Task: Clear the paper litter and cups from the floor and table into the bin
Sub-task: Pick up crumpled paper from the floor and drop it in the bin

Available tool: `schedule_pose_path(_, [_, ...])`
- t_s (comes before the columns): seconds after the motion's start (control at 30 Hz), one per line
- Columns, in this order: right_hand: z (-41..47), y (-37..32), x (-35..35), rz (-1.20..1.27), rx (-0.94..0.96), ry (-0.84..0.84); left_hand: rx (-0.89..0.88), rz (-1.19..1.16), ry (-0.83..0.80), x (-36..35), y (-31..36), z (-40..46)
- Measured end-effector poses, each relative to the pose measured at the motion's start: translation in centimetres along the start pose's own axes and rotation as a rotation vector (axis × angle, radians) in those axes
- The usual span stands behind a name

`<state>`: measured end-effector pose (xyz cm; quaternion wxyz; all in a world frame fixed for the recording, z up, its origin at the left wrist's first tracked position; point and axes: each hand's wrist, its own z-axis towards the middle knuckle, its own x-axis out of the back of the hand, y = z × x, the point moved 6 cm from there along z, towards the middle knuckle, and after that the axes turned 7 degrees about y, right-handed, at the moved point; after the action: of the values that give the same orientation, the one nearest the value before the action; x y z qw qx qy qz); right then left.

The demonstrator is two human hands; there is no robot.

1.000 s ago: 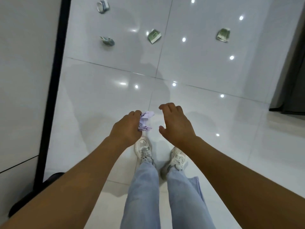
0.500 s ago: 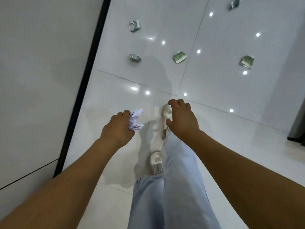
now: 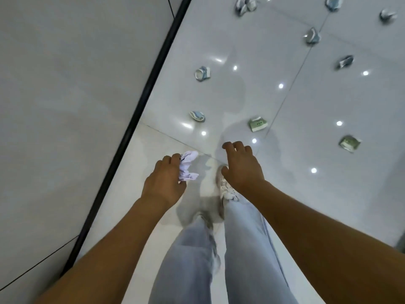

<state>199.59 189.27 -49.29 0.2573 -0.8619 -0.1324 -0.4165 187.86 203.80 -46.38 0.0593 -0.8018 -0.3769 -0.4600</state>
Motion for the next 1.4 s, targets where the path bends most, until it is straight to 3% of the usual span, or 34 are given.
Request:
schedule_pose_path(0.23, [9.3,-1.0,-3.0,-0.001,-0.009,-0.023,-0.026,-0.023,0.03,-1.1,-1.9,8.8])
schedule_pose_path(0.67, [31.0,0.6,-21.7,0.0,-0.059,-0.017,-0.077,0.051,0.007,-15.0,-13.8,26.1])
schedule_pose_path(0.93, [37.0,2.0,-27.5,-0.072,-0.013,-0.062,-0.074,0.049,-0.007,-20.6,-16.1,29.8])
schedule_pose_path(1.13, [33.6,1.2,-24.8,-0.043,0.022,-0.089,-0.049,0.003,-0.015,-19.0,-14.7,27.7])
schedule_pose_path(1.4, [21.2,-6.2,-11.5,0.005,0.159,-0.092,0.08,-0.021,-0.031,-6.9,-10.7,17.6])
